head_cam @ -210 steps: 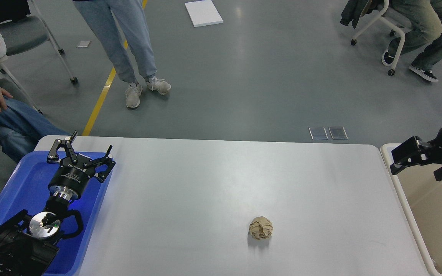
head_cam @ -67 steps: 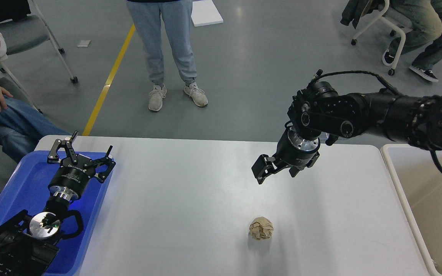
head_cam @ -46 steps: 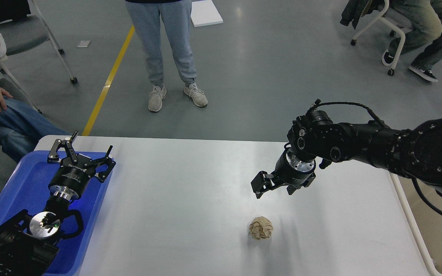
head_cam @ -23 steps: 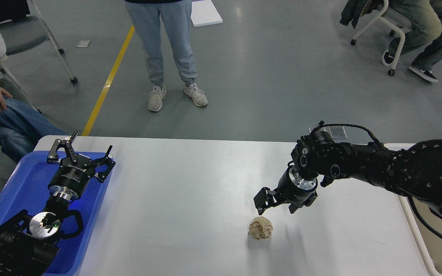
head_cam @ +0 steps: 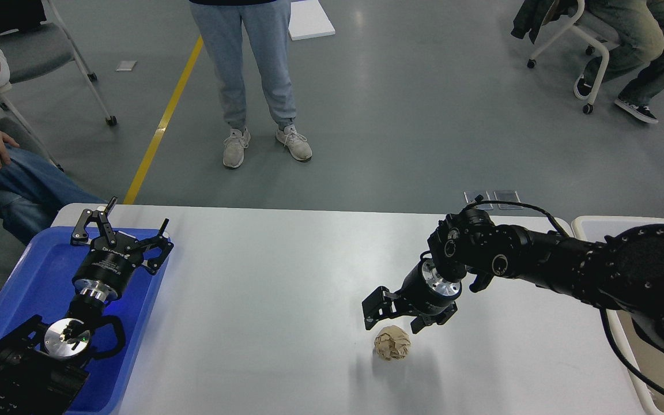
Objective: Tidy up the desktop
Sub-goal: 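Lower the right gripper and close it on the paper ball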
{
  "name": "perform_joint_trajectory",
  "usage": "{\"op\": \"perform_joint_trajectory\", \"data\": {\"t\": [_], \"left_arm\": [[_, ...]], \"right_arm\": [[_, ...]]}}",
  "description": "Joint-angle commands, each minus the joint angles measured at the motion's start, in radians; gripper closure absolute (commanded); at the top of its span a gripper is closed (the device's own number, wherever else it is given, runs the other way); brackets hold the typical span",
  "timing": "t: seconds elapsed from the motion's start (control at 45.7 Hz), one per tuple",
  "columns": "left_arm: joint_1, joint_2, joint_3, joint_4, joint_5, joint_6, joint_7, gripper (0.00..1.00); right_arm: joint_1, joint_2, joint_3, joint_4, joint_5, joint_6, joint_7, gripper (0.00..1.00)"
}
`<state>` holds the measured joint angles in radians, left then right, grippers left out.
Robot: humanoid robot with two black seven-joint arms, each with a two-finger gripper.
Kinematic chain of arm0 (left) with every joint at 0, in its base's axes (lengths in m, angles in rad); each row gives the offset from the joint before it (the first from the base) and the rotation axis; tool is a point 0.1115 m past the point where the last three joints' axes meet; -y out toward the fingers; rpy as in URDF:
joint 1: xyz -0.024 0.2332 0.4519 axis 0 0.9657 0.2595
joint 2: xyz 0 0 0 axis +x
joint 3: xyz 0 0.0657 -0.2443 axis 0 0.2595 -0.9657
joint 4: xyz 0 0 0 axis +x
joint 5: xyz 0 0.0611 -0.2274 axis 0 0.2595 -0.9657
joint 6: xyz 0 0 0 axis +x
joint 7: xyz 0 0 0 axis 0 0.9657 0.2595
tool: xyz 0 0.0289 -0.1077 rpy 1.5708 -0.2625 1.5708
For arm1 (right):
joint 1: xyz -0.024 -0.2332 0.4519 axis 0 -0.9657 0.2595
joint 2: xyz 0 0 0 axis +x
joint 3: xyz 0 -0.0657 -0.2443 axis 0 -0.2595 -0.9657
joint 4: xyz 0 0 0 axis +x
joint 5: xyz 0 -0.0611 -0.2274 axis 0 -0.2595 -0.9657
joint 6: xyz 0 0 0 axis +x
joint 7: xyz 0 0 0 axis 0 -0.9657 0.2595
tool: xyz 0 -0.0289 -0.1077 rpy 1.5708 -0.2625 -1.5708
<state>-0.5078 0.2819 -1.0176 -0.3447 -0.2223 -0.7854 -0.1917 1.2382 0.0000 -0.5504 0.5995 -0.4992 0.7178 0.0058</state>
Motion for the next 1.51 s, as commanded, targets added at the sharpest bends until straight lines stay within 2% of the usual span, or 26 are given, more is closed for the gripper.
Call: {"op": "perform_joint_trajectory", "data": {"t": [0.0, 0.219, 0.591, 0.766, 0.919, 0.985, 1.204, 1.269, 1.488], "left_arm": [[0.000, 0.000, -0.001, 0.000, 0.000, 0.000, 0.000, 0.00], [0.000, 0.000, -0.001, 0.000, 0.000, 0.000, 0.000, 0.00], [0.000, 0.000, -0.001, 0.000, 0.001, 0.000, 0.000, 0.00], [0.000, 0.000, -0.001, 0.000, 0.000, 0.000, 0.000, 0.00], [0.000, 0.000, -0.001, 0.000, 0.000, 0.000, 0.000, 0.00], [0.000, 0.000, -0.001, 0.000, 0.000, 0.000, 0.000, 0.00], [0.000, 0.000, -0.001, 0.000, 0.000, 0.000, 0.000, 0.00], [0.000, 0.000, -0.001, 0.000, 0.000, 0.000, 0.002, 0.00], [0.000, -0.001, -0.001, 0.001, 0.000, 0.000, 0.002, 0.00]], "right_arm": [[-0.042, 0.000, 0.015, -0.009, -0.009, -0.001, 0.009, 0.00], [-0.066, 0.000, 0.015, -0.030, -0.021, -0.006, 0.020, 0.00], [-0.101, 0.000, 0.017, -0.038, -0.097, -0.103, 0.022, 0.00], [-0.109, 0.000, 0.017, -0.036, -0.107, -0.120, 0.054, 0.00], [-0.111, 0.000, 0.017, -0.036, -0.133, -0.127, 0.062, 0.01], [-0.111, 0.000, 0.017, -0.038, -0.153, -0.135, 0.088, 0.02], [-0.114, 0.000, 0.014, -0.033, -0.357, -0.210, 0.267, 0.07], [-0.114, 0.000, 0.014, -0.033, -0.380, -0.210, 0.281, 0.08], [-0.111, 0.000, 0.012, -0.030, -0.381, -0.201, 0.283, 0.08]]}}
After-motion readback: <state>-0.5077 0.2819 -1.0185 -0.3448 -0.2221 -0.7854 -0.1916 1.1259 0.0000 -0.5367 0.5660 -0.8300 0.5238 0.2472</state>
